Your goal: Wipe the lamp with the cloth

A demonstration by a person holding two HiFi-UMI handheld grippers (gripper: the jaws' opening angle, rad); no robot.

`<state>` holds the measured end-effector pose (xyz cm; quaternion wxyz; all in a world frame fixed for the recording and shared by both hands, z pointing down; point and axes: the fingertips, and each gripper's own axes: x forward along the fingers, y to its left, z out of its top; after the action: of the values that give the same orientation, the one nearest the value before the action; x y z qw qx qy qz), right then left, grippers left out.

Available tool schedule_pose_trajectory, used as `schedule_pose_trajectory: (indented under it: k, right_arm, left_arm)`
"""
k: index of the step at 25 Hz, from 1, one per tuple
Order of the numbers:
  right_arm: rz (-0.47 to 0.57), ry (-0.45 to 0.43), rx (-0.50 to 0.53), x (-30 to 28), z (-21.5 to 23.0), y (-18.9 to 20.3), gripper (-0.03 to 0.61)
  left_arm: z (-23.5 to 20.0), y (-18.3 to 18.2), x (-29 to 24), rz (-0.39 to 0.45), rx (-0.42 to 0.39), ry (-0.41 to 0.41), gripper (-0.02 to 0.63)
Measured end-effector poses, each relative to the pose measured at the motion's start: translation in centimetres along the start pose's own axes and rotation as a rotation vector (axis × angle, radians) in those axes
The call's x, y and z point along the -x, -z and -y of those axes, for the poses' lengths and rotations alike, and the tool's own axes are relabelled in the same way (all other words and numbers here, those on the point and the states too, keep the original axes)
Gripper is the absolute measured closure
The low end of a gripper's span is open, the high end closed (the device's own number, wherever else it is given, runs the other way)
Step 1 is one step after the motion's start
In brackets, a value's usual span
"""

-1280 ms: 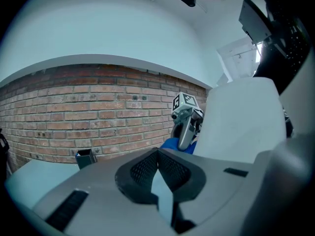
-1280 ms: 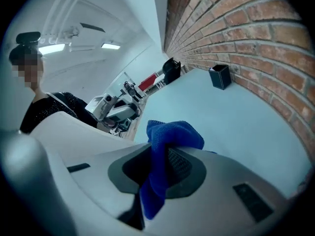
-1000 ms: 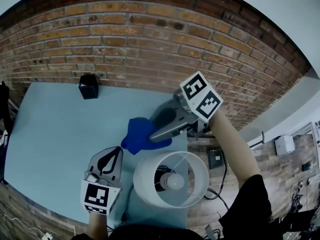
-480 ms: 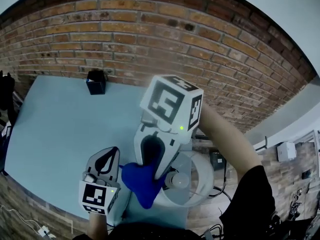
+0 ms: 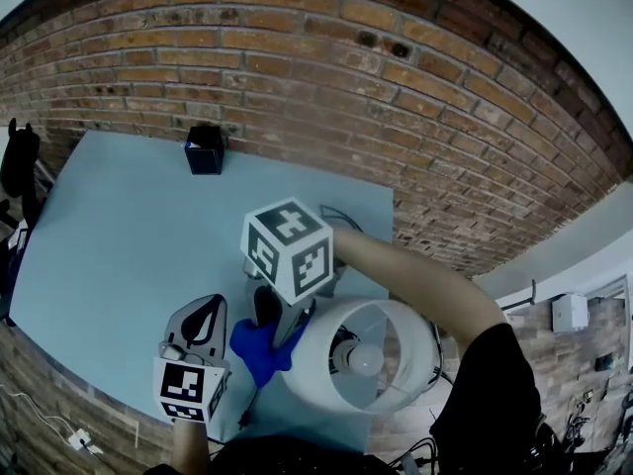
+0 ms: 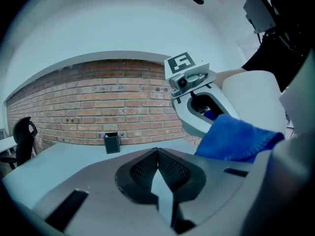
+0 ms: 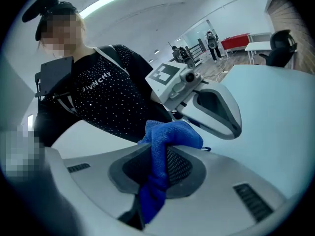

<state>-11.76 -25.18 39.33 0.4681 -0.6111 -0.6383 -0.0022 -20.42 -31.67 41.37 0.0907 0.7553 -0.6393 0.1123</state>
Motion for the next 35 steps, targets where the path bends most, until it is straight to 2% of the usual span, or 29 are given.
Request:
schedule_pose_trajectory:
  k: [3,6,8,11,15,18,21,25,28,31,33,35]
  right_arm:
    - [-0.011,0.068,-0.053,-1.3,2.4,1.1,0.517]
    - [-0.042,0.192,-0.079,-1.6,4.8,2.5,0.517]
    - [-0.049,0.273,-0.067,-0.3,5.3,2.9,0.517]
    - [0.013,0.411,-0.1,4.1,4.3,2.3,0.517]
    - [0.137,0.686,-0.056,11.7,-1.1,-0.4,0.517]
    - [0.327,0.861,-0.017,15.8,-7.9,-4.5,0.517]
    - [0.489,1.027,-0.052,16.2,-14.2,-7.5,0.517]
    - [0.573,1.225,-0.001,12.2,-20.2,-9.7,0.517]
    - [0.645,1.261,-0.015,6.2,-22.6,-10.1,0.517]
    - [0.632,1.265,-0.076,-0.9,-22.5,-9.1,0.517]
    - [0.637,1.238,-0.206,-6.3,-21.1,-6.9,0.517]
    - [0.671,1.205,-0.416,-12.0,-18.2,-3.8,0.517]
  left_arm:
    - [-0.2,0.5,0.2,-0.009,0.004,-0.006,0.605]
    - [-0.1,0.2,0.4,-0.001,0.0,-0.009,0.604]
    - [-0.2,-0.3,0.6,0.009,-0.003,-0.019,0.604]
    - [0.1,-1.4,0.9,0.03,-0.02,-0.014,0.604]
    - [1.7,-3.5,1.5,0.075,-0.06,0.026,0.604]
    - [3.0,-4.8,2.4,0.11,-0.082,0.058,0.604]
    - [4.6,-4.6,3.0,0.129,-0.097,0.112,0.604]
    - [6.6,-2.7,3.5,0.116,-0.135,0.184,0.605]
    - [7.6,-0.2,4.1,0.086,-0.145,0.224,0.604]
    - [8.5,2.1,4.5,0.057,-0.145,0.239,0.605]
    - [9.3,3.3,4.8,0.048,-0.16,0.242,0.606]
    - [9.9,4.5,5.1,0.04,-0.168,0.24,0.605]
